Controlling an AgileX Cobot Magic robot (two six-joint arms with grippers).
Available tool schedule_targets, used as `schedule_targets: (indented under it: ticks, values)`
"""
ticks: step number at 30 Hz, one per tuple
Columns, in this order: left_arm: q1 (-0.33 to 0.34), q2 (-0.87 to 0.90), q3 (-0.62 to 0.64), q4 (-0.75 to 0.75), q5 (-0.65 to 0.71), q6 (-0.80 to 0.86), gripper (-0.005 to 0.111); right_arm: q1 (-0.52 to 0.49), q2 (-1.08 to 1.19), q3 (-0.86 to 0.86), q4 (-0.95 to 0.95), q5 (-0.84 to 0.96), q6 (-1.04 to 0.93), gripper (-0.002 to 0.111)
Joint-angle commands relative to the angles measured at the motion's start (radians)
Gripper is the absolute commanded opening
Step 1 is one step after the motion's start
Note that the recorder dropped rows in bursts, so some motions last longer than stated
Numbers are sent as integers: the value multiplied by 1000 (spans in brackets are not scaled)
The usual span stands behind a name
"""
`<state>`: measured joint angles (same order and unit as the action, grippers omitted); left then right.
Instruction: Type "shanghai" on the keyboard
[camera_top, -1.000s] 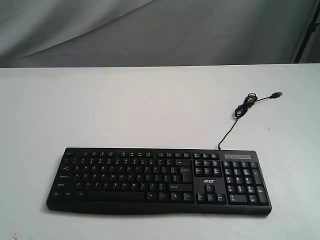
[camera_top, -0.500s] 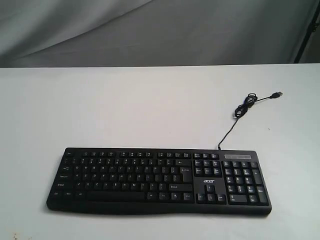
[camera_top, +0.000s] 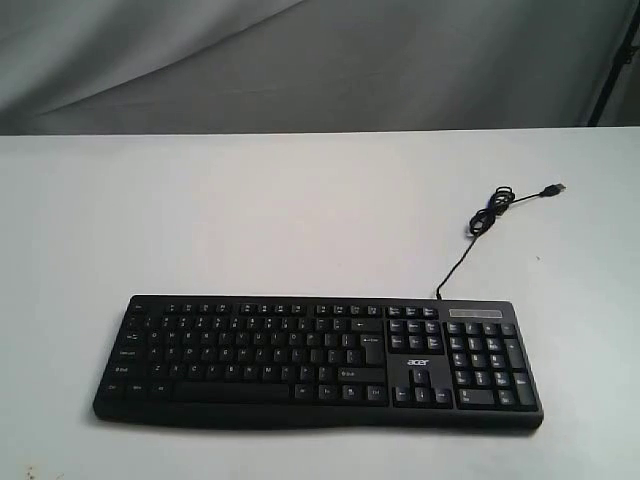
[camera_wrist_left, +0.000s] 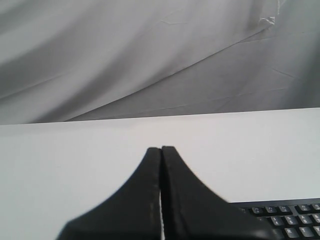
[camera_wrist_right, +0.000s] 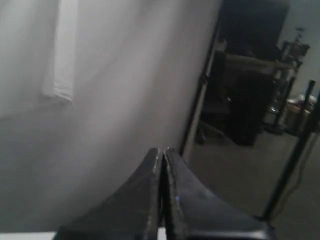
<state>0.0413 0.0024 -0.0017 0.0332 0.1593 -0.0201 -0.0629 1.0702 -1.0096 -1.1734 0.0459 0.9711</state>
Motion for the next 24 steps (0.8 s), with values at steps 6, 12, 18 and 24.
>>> schedule_targets:
  ticks: [6,12,18,24]
  values:
    - [-6,-2,2,0,-6,-3,0,-9,327,-197,127,512,-283,0]
    - [-6,-2,2,0,-6,-3,0,-7,472,-386,1287,655,-1446,0]
    - [-6,-2,2,0,-6,-3,0,73,574,-477,1767,873,-1773,0]
    - [-6,-2,2,0,-6,-3,0,339,634,-477,1708,818,-1786,0]
